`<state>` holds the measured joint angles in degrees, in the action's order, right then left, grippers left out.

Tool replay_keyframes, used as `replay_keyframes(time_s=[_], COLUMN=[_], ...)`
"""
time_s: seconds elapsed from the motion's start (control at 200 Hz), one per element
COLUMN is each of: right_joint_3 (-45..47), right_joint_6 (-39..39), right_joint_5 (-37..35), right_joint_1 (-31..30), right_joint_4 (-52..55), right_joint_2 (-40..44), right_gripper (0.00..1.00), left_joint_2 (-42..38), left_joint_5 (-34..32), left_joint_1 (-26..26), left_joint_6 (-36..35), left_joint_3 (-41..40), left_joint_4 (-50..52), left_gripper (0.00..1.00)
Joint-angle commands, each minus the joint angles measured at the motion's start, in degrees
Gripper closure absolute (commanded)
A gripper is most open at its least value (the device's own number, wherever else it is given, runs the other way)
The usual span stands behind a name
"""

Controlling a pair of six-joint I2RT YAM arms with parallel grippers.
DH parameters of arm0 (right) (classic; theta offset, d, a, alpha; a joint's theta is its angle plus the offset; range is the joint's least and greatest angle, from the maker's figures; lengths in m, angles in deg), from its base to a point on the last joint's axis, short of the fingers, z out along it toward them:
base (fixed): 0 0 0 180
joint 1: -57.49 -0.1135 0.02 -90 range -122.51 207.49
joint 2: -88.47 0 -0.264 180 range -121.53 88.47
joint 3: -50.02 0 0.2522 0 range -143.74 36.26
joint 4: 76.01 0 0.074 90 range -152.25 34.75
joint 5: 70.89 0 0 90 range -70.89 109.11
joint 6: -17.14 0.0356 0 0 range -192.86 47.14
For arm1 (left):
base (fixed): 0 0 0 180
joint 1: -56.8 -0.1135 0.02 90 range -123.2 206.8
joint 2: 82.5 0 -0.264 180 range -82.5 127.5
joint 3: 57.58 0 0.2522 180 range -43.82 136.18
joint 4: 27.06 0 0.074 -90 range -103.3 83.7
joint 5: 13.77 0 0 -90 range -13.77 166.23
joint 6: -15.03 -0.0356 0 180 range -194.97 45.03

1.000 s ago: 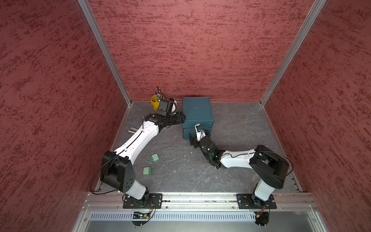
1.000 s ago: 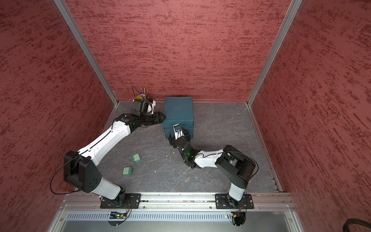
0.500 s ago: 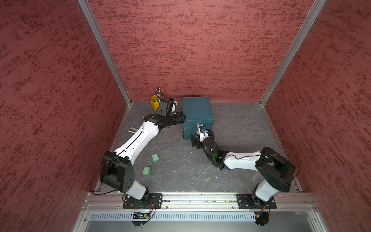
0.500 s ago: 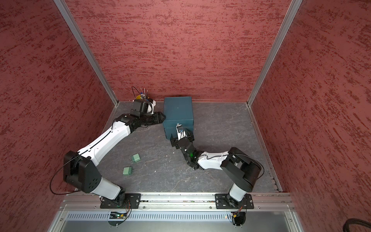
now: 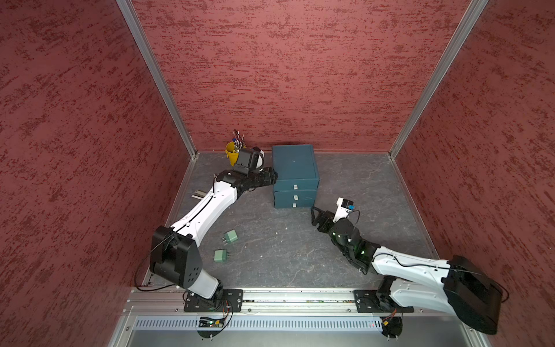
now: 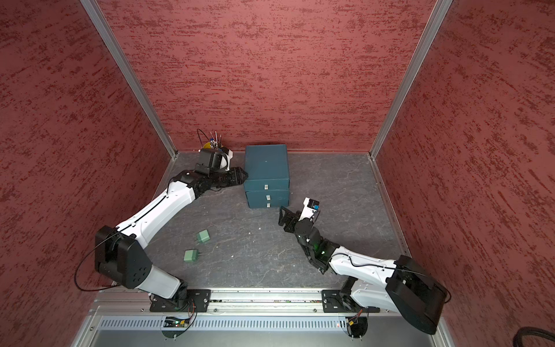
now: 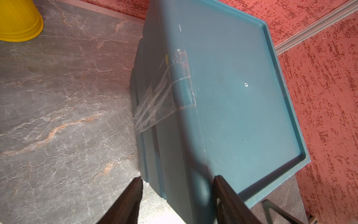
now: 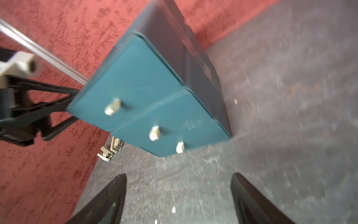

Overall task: Place the plugs into the drawer by color
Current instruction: Open the drawer in the storage box.

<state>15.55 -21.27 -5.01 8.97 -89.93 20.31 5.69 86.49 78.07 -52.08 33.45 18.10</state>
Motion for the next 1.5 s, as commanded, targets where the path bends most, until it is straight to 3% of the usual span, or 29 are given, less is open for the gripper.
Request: replay_keyframes(time_s=[0.0,0.145,0.326,0.536,0.756,0.897,1.052,1.493], right_joint_3=[0.51,0.71,-2.19,-3.6,-6.05,-7.74,-9.22,-12.67], right_joint_6=[8.77,11.91,14.9,17.22,17.55,17.77,18.75,18.49], right_joint_5=[7.87,15.65,19.95,20.53,20.61,20.11,19.82,19.59], right_joint_1=[1.27,4.74,5.58,5.53,5.83,6.23,7.22,7.82], right_joint_4=[-7.29,-21.51,-33.87,-47.91,-50.01,-50.76,-52.65,-49.27], right_joint_2=[-3.49,-14.11,-29.59,-42.31,-46.2,-47.86,-50.06,-50.93], right_gripper=[0.19,0.31,0.41,0.43,0.44,0.47,0.57,0.63], left_joint_2=[-0.14,0.01,0.61,0.57,0.67,0.67,0.45,-0.49], left_joint_5=[-1.14,-1.1,-1.03,-1.0,-1.07,-1.05,-1.14,-1.47], left_joint_1=[-0.41,-0.44,-0.71,-1.07,-1.07,-1.06,-1.06,-1.06], left_joint_6=[0.41,0.4,-0.37,-0.92,-1.1,-1.1,-1.13,-1.41], left_joint_3=[0.1,0.72,1.64,1.53,1.5,1.36,0.98,0.19], left_joint_4=[3.8,4.09,4.88,5.13,5.06,4.9,4.8,4.46], left_gripper=[0.39,0.39,0.38,0.38,0.39,0.39,0.39,0.39])
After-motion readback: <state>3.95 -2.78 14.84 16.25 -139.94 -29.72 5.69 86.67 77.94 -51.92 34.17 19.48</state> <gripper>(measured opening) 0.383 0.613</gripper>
